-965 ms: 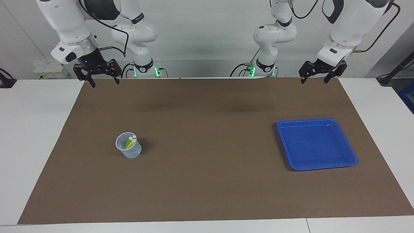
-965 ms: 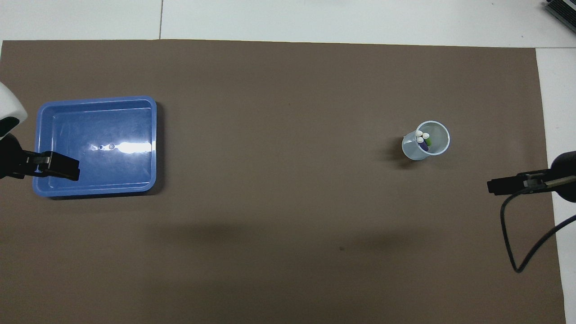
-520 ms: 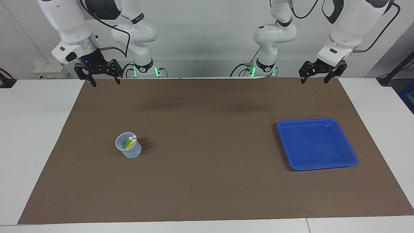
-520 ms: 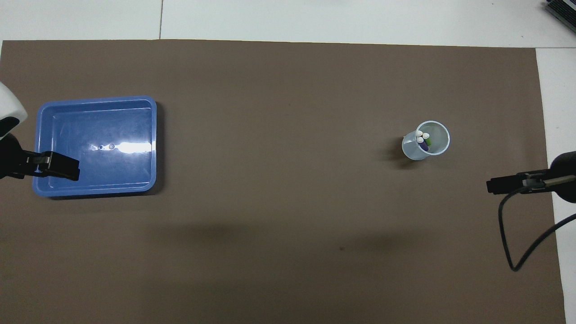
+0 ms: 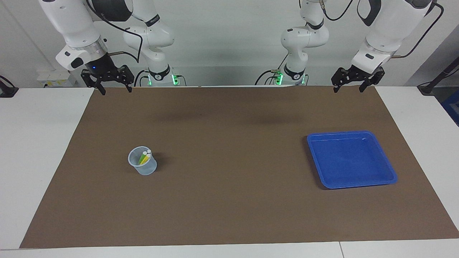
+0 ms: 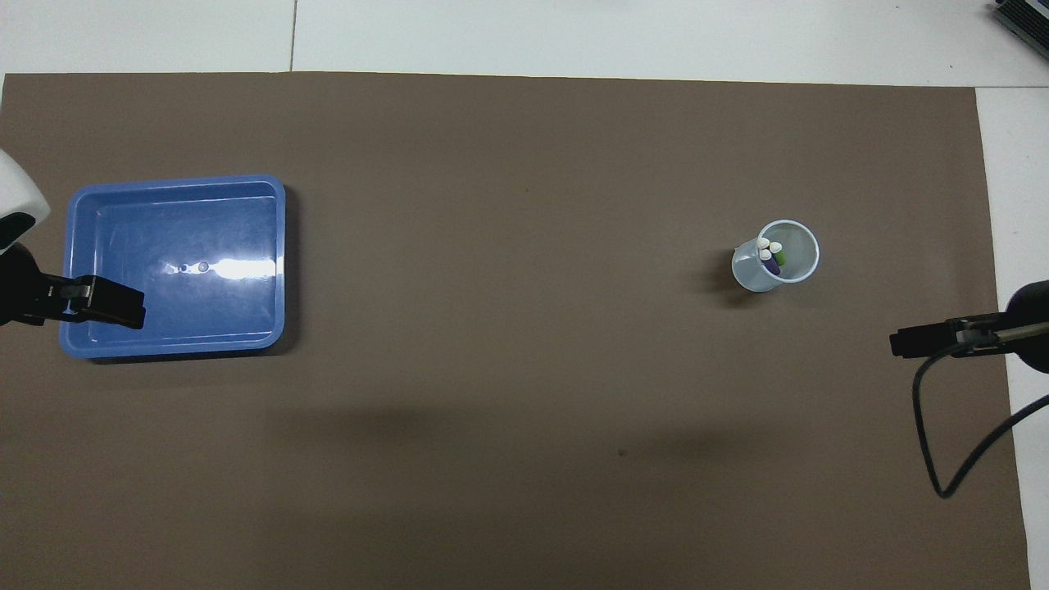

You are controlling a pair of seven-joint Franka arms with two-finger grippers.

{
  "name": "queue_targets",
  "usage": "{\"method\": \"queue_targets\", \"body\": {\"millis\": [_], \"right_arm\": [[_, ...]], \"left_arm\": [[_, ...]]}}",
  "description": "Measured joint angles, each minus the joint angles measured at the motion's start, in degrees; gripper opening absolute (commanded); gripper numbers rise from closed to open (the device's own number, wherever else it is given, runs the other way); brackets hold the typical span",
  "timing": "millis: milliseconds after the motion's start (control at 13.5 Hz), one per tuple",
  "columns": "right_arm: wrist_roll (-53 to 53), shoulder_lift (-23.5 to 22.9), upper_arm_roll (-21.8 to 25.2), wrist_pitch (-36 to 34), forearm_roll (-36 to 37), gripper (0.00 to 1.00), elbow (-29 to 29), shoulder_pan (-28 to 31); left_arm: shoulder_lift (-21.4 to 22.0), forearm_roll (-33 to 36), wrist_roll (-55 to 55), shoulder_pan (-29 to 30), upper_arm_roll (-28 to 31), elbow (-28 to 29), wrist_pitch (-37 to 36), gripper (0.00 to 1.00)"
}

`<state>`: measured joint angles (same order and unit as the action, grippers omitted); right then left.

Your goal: Right arm passes pens to left for tray arrangement

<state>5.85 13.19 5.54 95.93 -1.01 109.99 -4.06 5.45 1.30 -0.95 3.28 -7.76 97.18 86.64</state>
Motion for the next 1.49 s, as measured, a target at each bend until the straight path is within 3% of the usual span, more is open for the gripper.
{"method": "queue_targets", "body": {"millis": [965,1485], "right_arm": [[13.5,-2.0,-0.1,3.0,0.1,1.00,0.0,-0.1],[31.8,-9.6,-0.5,11.8,0.6,1.00,0.1,-3.4]], "left_arm": [[0.0,0.0,0.0,0.0,0.0,0.0,0.0,1.00],[0.0,0.0,0.0,0.0,0.0,0.0,0.0,1.00]]}}
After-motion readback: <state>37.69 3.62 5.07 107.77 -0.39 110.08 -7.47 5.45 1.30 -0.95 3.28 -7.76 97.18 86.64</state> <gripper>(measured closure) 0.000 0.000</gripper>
